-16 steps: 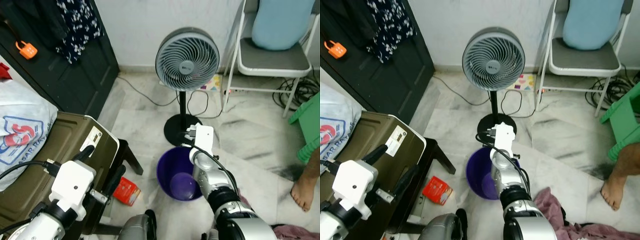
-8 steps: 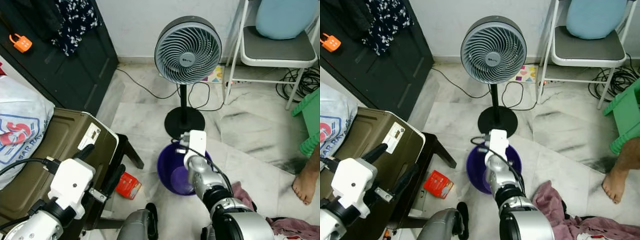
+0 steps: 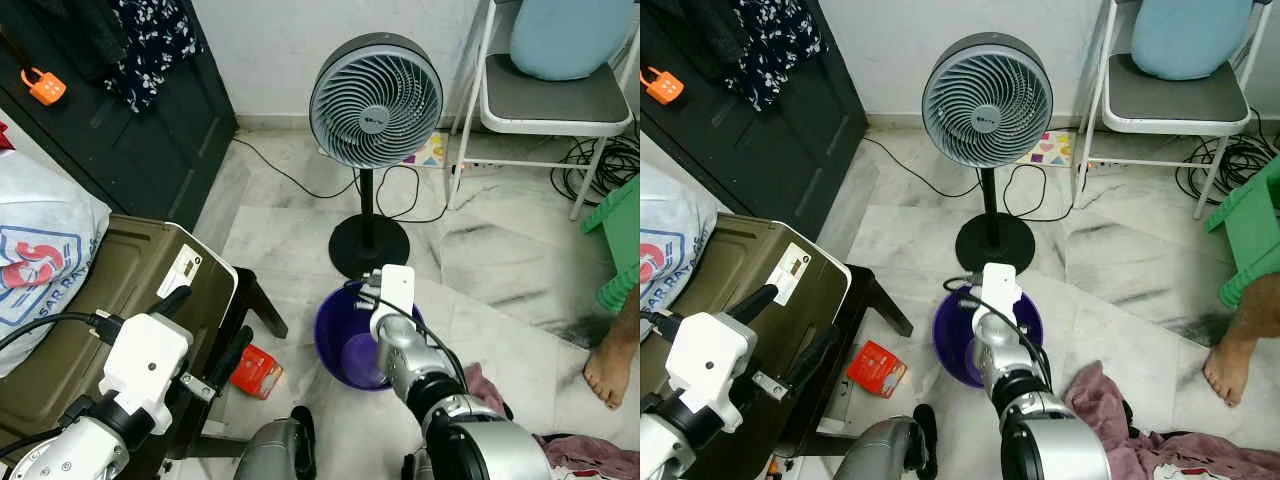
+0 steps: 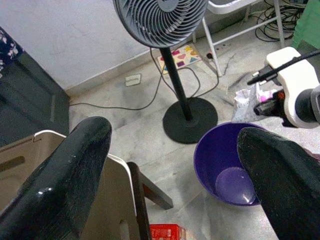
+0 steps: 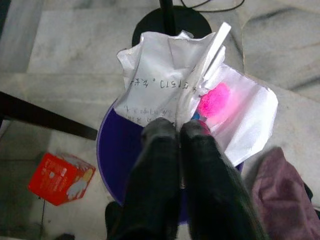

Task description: Clean up the room

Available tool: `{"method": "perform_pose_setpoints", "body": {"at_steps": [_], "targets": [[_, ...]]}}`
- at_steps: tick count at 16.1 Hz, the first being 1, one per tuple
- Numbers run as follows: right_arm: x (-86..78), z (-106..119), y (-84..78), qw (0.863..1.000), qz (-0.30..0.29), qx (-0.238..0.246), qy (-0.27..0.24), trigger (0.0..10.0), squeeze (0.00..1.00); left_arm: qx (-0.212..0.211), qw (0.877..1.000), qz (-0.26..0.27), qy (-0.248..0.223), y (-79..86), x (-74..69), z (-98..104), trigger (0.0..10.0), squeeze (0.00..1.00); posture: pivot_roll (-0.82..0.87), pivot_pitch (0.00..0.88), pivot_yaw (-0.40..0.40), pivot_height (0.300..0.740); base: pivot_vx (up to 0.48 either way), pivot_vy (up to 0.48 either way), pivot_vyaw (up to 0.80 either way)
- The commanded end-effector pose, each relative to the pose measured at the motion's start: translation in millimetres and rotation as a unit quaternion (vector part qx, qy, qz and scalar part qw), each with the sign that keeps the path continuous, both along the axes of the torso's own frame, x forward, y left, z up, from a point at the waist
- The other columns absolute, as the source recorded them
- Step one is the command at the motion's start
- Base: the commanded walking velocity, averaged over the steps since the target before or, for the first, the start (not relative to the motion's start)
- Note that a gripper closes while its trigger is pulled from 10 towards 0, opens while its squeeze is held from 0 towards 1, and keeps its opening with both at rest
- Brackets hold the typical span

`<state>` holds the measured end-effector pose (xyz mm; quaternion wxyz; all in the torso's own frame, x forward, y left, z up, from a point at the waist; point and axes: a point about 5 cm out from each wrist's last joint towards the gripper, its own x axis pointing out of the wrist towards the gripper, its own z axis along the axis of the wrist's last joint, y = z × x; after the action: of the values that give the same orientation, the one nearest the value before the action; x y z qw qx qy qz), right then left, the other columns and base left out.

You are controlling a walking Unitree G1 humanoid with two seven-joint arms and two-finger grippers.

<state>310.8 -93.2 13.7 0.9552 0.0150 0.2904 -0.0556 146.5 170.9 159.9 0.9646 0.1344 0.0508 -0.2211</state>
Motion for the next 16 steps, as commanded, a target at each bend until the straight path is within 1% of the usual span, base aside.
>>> {"method": "perform_pose_setpoints", "body": {"at_steps": [1,5,7,10,11,12,13,14,16], "targets": [[-2.2,-2,7.0,1.0,0.008,0.004,0.007,10.0,1.0,0.003,1.0,0.004,0.007,1.4,-0.8,-1,10.0,0.0,0.18,0.196,0.159,0.74,0.0,0.0,0.0],[-0.1,0,5.3,1.0,0.006,-0.003,0.002,10.0,1.0,0.002,1.0,0.005,0.007,1.2,1.3,-2,10.0,0.0,0.18,0.18,0.157,0.74,0.0,0.0,0.0],[3.9,4,3.1,1.0,0.003,-0.003,-0.008,10.0,1.0,-0.001,1.0,0.005,0.0,-0.2,6.8,-4,10.0,0.0,0.17,0.157,0.153,0.74,0.0,0.0,0.0],[16.2,19,-5.0,0.999,0.005,-0.004,-0.044,10.0,1.0,-0.022,1.0,-0.009,-0.021,-9.6,23.4,-5,10.0,0.0,0.12,0.093,0.131,0.74,0.0,0.0,0.0],[20.9,26,-11.2,0.998,0.008,-0.012,-0.065,10.0,1.0,-0.035,0.999,-0.019,-0.031,-16.2,33.9,-5,10.0,0.0,0.1,0.065,0.122,0.74,0.0,0.0,0.0],[21.3,29,-14.7,0.997,0.011,-0.016,-0.077,10.0,1.0,-0.046,0.998,-0.03,-0.037,-21.4,39.3,-4,10.0,0.0,0.08,0.046,0.115,0.74,0.0,0.0,0.0],[16.5,32,-18.9,0.995,0.019,-0.02,-0.094,10.0,1.0,-0.065,0.995,-0.054,-0.045,-30.8,45.4,-2,10.0,0.0,0.05,0.013,0.106,0.74,0.0,0.0,0.0],[10.4,33,-24.4,0.994,0.023,-0.023,-0.104,10.0,1.0,-0.073,0.993,-0.077,-0.052,-39.4,52.4,-2,10.0,0.0,0.04,0.0,0.101,0.74,0.0,0.0,0.0],[6.6,34,-34.1,0.993,0.028,-0.03,-0.114,10.0,1.0,-0.066,0.992,-0.085,-0.066,-44.6,64.7,-5,10.0,0.0,0.01,0.0,0.096,0.74,0.0,0.0,0.0]]}}
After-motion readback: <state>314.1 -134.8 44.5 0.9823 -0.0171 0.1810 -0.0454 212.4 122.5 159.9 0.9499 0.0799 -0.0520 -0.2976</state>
